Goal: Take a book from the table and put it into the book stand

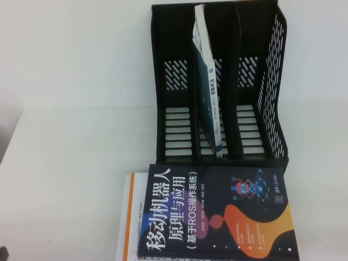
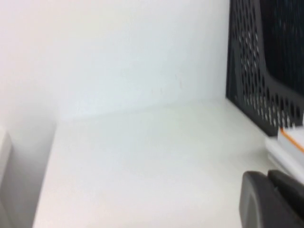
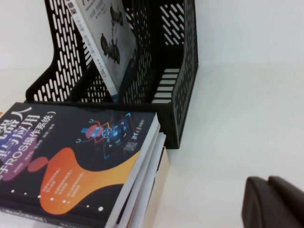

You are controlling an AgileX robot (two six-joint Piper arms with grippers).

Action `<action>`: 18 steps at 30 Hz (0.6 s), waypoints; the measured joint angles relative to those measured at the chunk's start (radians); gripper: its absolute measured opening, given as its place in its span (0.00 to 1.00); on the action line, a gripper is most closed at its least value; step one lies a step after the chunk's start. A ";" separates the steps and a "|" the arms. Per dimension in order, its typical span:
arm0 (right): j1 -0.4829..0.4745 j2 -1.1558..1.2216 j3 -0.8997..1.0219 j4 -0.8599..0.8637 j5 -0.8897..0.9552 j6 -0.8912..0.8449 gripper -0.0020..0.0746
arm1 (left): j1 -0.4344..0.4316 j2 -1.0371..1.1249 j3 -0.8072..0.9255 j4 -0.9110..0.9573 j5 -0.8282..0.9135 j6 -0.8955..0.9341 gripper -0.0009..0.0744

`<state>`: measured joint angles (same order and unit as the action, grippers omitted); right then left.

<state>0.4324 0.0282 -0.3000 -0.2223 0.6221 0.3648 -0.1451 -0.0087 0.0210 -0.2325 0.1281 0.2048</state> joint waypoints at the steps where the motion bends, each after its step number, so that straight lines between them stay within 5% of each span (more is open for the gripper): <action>1: 0.000 0.000 0.000 0.000 0.000 0.000 0.02 | 0.005 -0.002 0.000 0.000 0.025 0.000 0.01; 18: 0.000 0.000 0.000 0.000 0.000 0.000 0.02 | 0.064 -0.002 -0.002 0.030 0.195 -0.100 0.01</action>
<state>0.4324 0.0282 -0.3000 -0.2223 0.6221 0.3648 -0.0811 -0.0102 0.0192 -0.2027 0.3227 0.1053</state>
